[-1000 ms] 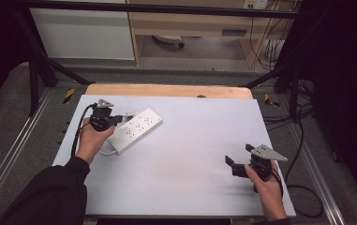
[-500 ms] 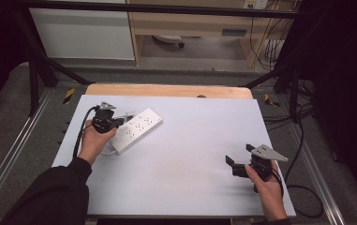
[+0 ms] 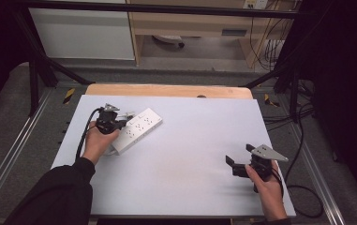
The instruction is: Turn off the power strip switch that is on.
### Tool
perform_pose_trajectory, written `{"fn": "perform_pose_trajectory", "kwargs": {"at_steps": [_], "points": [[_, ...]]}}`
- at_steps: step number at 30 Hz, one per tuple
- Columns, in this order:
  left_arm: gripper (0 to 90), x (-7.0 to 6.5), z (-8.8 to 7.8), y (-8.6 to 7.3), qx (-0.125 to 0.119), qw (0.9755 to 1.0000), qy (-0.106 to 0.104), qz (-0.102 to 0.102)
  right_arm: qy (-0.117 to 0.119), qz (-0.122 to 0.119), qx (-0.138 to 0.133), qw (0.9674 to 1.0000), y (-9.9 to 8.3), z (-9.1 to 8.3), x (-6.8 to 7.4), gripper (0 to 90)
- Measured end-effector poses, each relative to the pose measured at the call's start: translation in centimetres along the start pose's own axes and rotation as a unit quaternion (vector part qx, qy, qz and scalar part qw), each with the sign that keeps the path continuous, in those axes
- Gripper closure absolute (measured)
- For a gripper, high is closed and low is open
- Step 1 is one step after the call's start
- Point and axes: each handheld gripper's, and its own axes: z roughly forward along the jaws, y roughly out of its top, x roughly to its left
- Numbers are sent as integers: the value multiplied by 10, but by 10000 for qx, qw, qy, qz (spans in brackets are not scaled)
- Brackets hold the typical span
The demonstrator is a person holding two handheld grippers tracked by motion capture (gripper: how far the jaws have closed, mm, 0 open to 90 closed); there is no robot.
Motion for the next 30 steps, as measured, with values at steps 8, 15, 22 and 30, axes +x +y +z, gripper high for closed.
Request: {"fn": "perform_pose_trajectory", "kwargs": {"at_steps": [8, 15, 22, 30], "points": [[900, -1, 4, 0, 13, 10000, 17, 59, 0, -9, 13, 10000, 0, 0, 0, 30], [900, -2, 7, 0, 16, 9999, 16, 105, 5, -3, 20, 10000, 0, 0, 0, 30], [900, -3, 9, -1, 52, 10000, 27, 79, 17, -9, 25, 10000, 0, 0, 0, 30], [900, -3, 10, -1, 51, 9999, 46, 85, 0, -15, 32, 10000, 0, 1, 0, 30]]}}
